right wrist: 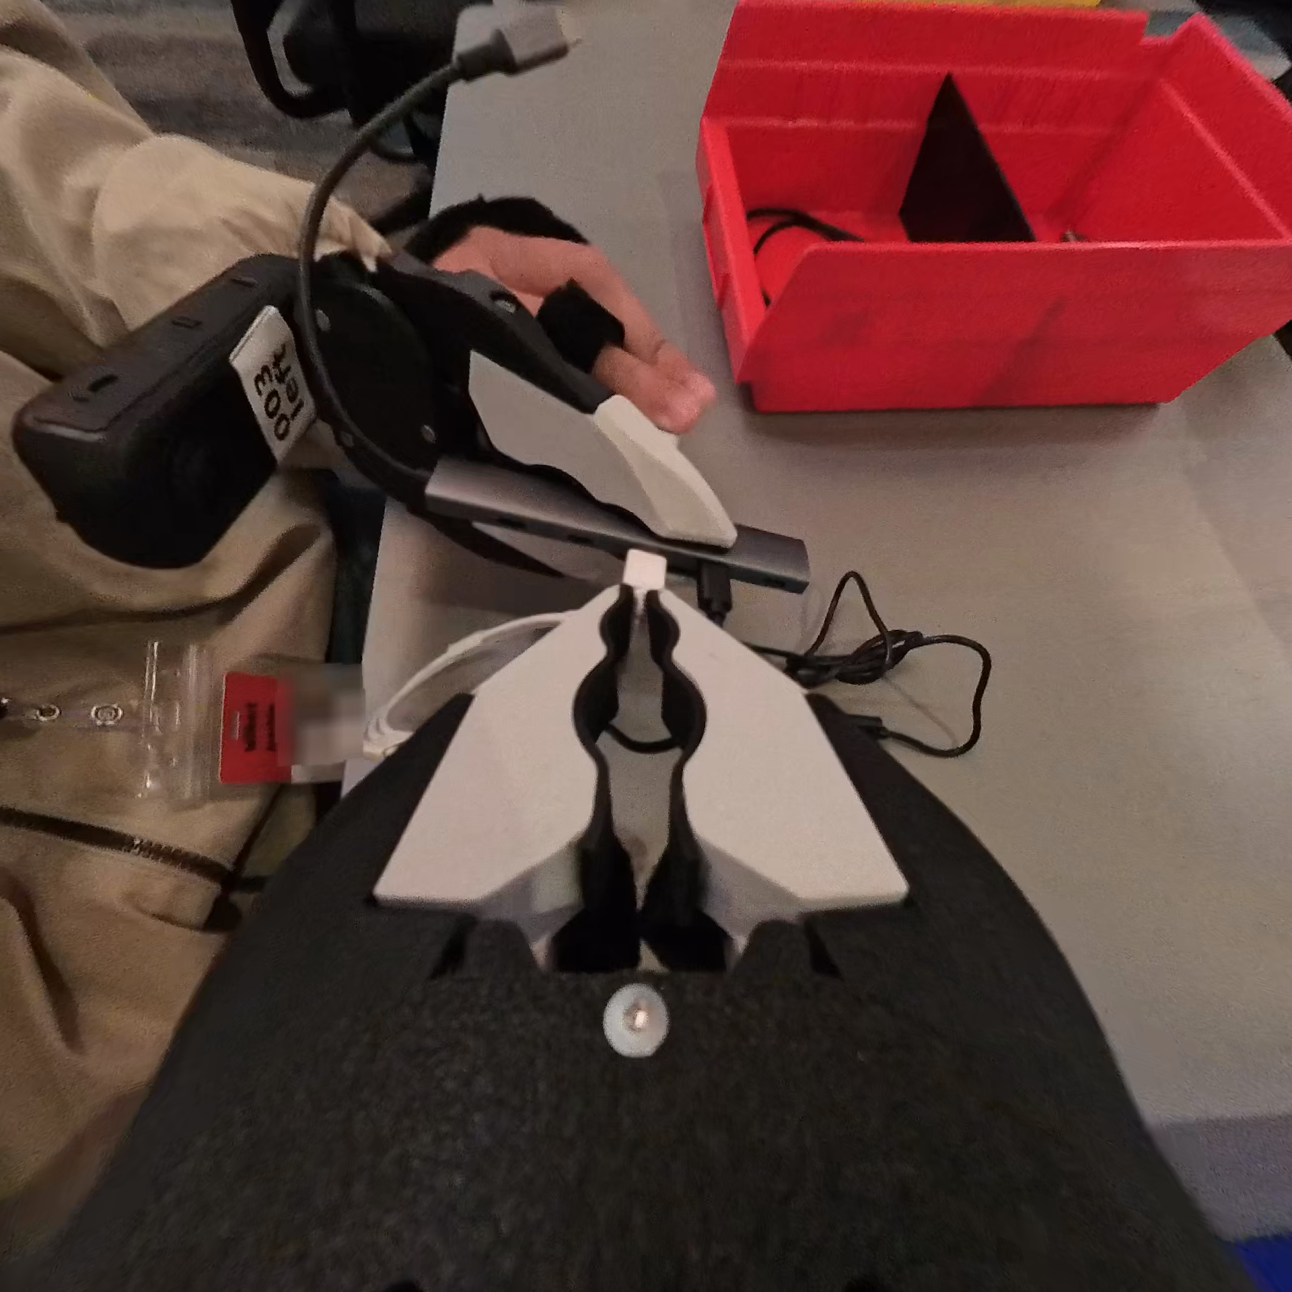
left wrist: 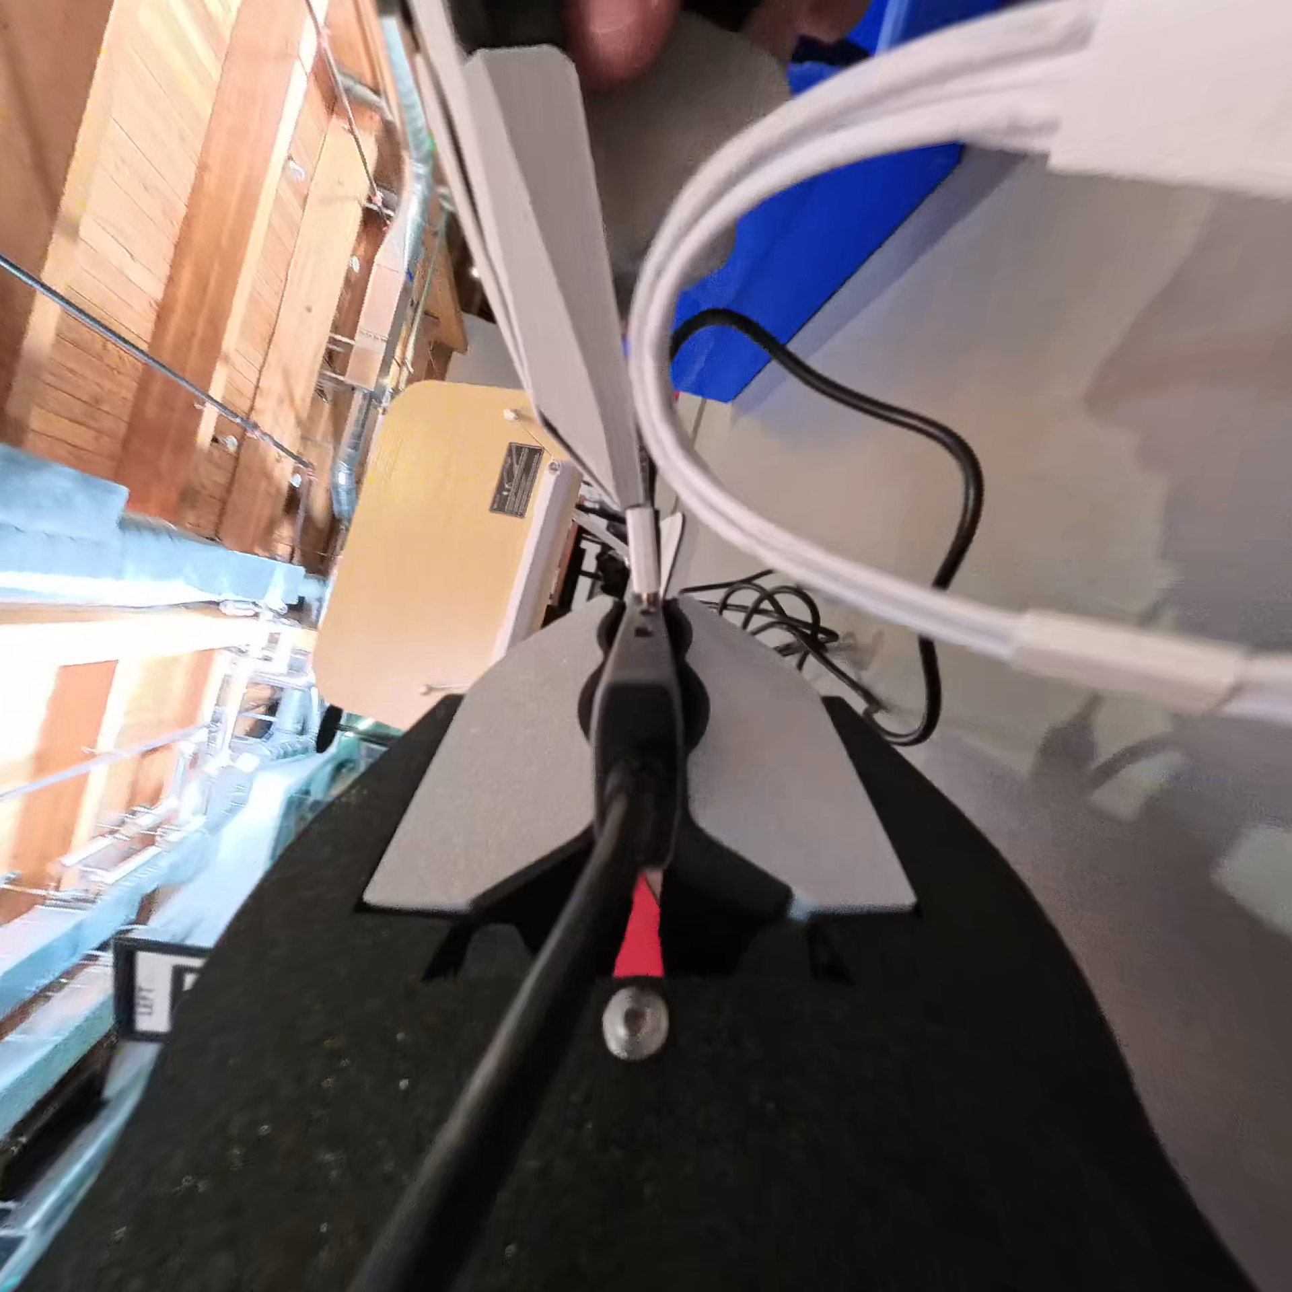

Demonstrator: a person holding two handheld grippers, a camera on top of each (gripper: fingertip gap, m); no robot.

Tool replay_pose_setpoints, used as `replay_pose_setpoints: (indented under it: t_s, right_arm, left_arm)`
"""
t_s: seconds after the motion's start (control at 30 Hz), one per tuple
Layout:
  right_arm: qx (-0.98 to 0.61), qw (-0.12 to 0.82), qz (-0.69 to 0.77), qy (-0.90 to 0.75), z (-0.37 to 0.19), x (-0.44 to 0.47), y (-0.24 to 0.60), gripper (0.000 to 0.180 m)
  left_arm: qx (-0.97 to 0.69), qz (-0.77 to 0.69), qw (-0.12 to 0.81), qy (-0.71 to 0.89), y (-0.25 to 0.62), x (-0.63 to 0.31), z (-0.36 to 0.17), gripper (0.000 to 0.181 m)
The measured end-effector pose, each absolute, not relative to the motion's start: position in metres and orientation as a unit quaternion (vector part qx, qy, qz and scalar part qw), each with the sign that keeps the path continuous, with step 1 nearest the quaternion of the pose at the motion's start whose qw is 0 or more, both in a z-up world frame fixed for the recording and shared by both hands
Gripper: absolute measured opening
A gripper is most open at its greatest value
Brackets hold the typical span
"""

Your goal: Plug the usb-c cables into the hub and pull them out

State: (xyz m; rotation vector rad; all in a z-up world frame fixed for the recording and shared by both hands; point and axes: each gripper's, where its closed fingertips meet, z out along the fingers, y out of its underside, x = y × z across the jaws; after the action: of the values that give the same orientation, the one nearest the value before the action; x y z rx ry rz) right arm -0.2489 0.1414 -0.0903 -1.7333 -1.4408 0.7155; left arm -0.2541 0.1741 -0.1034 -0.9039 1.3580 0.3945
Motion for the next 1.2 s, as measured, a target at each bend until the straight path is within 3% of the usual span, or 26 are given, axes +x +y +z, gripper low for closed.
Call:
replay_pose_setpoints:
  t_s: [0.47,0.57,0.63,0.73,0.87,1.03,1.2]
  right_arm:
    - [-0.707,0.410,0.288,-0.500,-0.101,-0.258,0.155,0.002]
    - [-0.700,0.433,0.321,-0.467,-0.085,-0.257,0.160,0.006]
    - [-0.665,0.479,0.374,-0.434,-0.050,-0.246,0.160,0.017]
    - [-0.637,0.536,0.414,-0.368,-0.014,-0.209,0.176,0.023]
    - [-0.656,0.477,0.450,-0.373,-0.048,-0.213,0.172,0.037]
    - [-0.640,0.430,0.503,-0.391,-0.071,-0.256,0.151,0.041]
    - [-0.622,0.406,0.557,-0.372,-0.066,-0.269,0.141,0.060]
  left_arm:
    - [-0.470,0.184,0.634,0.586,0.187,-0.265,-0.114,0.010]
    - [-0.523,0.076,0.652,0.544,0.192,-0.264,-0.105,0.011]
    - [-0.585,-0.015,0.647,0.488,0.199,-0.271,-0.100,0.011]
    - [-0.625,-0.212,0.630,0.408,0.194,-0.273,-0.087,0.011]
    - [-0.610,-0.441,0.568,0.332,0.175,-0.263,-0.067,0.011]
    - [-0.585,-0.537,0.525,0.307,0.156,-0.252,-0.056,0.010]
    - [-0.586,-0.547,0.524,0.288,0.157,-0.254,-0.055,0.011]
